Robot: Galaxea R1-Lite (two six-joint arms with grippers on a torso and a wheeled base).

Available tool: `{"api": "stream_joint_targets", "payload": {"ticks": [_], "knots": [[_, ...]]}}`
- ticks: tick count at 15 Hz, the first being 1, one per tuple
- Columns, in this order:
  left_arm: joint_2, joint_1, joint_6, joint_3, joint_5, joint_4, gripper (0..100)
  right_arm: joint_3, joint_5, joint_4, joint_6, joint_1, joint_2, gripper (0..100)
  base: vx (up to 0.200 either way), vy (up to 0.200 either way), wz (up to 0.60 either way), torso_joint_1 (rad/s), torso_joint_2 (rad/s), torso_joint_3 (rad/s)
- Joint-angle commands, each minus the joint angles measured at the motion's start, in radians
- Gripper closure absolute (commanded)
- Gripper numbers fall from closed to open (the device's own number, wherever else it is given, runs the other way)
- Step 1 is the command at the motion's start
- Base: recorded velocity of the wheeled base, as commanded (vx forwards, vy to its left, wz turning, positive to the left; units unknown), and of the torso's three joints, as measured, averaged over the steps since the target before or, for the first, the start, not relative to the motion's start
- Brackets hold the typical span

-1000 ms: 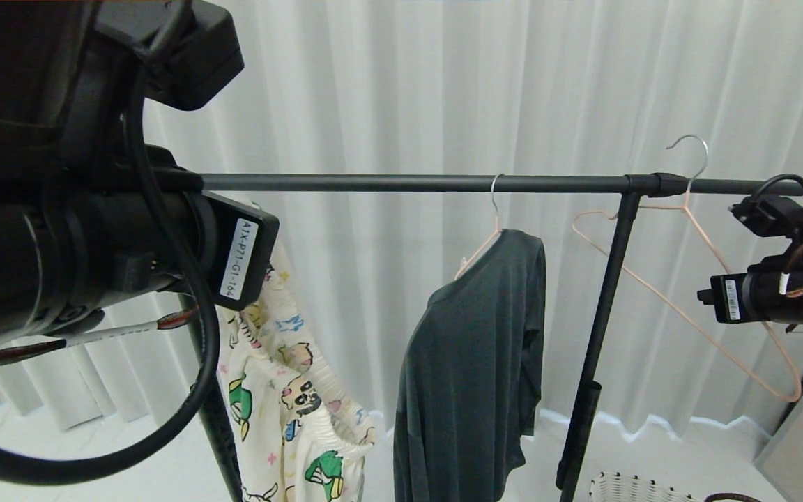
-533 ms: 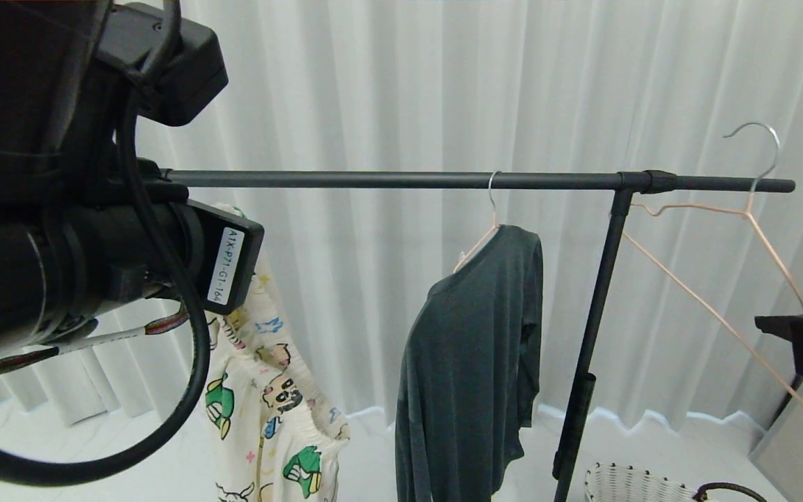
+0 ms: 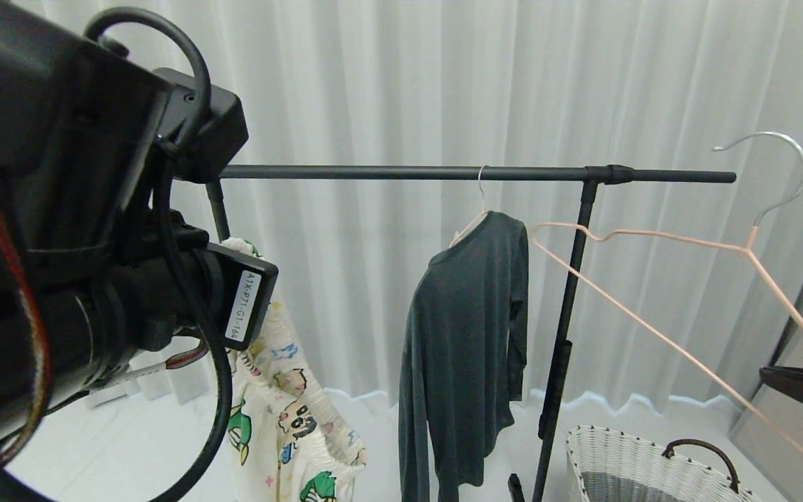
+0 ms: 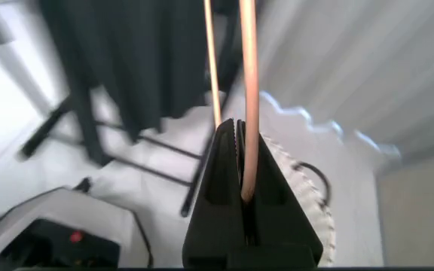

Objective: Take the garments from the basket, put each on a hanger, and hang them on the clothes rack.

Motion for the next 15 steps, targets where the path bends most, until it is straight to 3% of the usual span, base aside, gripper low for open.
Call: {"api": "stream_joint_targets", "payload": {"ticks": [1,5,7,11,15], "knots": [[0.003,0.003,-0.002,0.04,0.0,-0.016,100,0.005,0.018,-0.002,0.046,0.153,-0.017,100,-0.2,0.0,0.0,0.002,0.01,0.002],[0.015,0.01,-0.016,0.095,-0.005,-0.077,100,0.026,0.027,-0.002,0.206,0.483,-0.026,100,0.0,0.0,0.0,0.0,0.0,0.0],[0.052,0.038,-0.086,0.081,-0.005,-0.077,100,0.038,0.027,-0.003,0.262,0.601,-0.024,100,0.0,0.0,0.0,0.0,0.0,0.0],[0.083,0.104,-0.097,0.072,-0.013,-0.079,100,0.063,0.044,-0.008,0.287,0.655,-0.018,100,0.0,0.0,0.0,0.0,0.0,0.0],[0.115,0.064,-0.207,-0.009,-0.114,-0.077,100,0.075,0.083,-0.086,0.302,0.655,0.028,100,0.0,0.0,0.0,0.0,0.0,0.0]]}}
